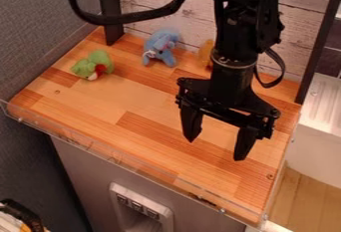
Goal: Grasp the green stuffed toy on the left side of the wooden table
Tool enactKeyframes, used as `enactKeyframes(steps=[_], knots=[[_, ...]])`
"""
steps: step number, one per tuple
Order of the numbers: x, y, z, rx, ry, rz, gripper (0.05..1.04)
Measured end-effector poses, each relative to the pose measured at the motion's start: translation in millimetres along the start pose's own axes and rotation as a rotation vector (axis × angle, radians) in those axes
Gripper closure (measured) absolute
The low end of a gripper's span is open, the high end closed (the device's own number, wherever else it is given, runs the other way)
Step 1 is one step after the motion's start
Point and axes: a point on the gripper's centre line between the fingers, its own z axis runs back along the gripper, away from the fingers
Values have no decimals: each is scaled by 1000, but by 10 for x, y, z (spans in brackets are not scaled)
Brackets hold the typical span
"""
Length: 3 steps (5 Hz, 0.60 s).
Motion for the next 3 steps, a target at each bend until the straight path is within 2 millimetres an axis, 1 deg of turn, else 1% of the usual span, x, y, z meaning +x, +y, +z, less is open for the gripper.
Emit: enactKeyframes(steps=[1,2,3], knots=[[127,200,13,1,20,-2,89],[400,521,14,-5,30,-8,89],[691,918,6,-13,30,-18,88]])
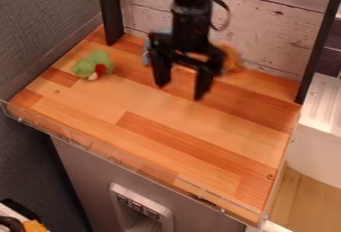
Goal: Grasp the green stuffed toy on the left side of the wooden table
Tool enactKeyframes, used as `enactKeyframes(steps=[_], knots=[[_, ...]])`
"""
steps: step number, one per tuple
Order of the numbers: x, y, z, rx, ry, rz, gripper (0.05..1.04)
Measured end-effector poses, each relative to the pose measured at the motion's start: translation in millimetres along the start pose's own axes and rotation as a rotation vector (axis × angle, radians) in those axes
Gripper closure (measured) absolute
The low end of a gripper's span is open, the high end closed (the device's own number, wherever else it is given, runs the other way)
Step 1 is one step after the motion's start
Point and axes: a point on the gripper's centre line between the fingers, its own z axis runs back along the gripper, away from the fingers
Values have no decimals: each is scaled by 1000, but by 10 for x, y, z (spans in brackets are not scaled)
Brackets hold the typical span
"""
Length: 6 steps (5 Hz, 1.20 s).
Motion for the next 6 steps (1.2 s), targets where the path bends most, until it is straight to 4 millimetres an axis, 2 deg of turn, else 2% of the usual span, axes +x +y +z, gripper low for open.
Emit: enactKeyframes(steps=[1,3,5,6], knots=[[229,450,-6,-2,0,-3,87],[407,1275,-59,-5,-5,14,87],[394,1753,-150,-6,-14,16,84],[405,1867,-233,-10,-11,16,84]])
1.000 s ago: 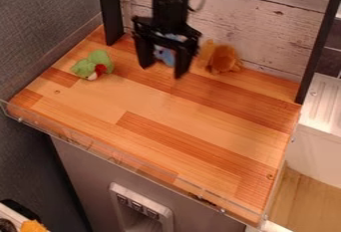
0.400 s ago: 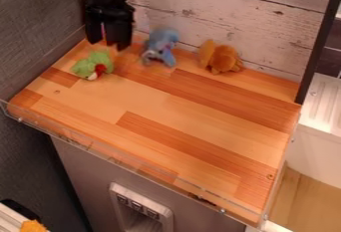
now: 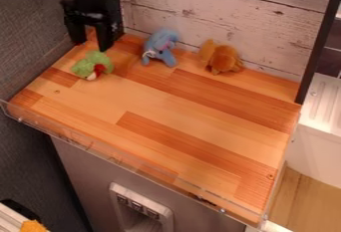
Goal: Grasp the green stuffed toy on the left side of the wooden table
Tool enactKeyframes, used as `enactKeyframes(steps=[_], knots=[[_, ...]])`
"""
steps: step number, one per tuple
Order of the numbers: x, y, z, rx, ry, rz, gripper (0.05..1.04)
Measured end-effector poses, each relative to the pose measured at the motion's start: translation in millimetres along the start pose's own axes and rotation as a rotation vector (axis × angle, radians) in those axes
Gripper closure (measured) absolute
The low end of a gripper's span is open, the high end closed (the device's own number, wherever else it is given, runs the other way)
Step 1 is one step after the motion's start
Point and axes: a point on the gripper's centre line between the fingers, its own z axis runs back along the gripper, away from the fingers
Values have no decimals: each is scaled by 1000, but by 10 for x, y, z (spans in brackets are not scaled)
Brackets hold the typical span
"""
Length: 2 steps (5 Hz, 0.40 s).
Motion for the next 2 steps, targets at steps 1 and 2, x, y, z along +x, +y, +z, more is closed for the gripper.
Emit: enactKeyframes(steps=[1,2], knots=[[72,41,-80,9,-14,-13,81],[52,67,-228,2,10,-12,83]])
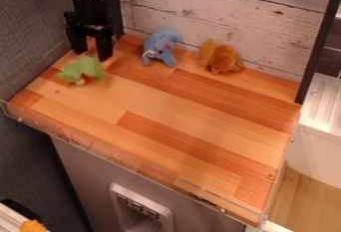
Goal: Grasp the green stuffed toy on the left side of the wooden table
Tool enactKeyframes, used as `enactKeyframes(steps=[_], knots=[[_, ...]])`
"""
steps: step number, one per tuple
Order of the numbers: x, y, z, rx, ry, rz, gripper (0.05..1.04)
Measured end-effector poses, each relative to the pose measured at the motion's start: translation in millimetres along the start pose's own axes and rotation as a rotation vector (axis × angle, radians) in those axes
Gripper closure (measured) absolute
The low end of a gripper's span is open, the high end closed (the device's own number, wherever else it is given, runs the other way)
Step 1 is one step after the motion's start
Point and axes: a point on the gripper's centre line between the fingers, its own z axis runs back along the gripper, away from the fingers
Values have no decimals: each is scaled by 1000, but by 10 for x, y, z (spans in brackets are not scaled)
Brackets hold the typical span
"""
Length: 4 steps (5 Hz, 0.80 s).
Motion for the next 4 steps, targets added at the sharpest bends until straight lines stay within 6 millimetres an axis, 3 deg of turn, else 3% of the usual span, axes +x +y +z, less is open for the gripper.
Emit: enactKeyframes(steps=[2,4], knots=[[50,-11,-101,20,-28,34,143],[67,-66,-110,25,-17,12,742]])
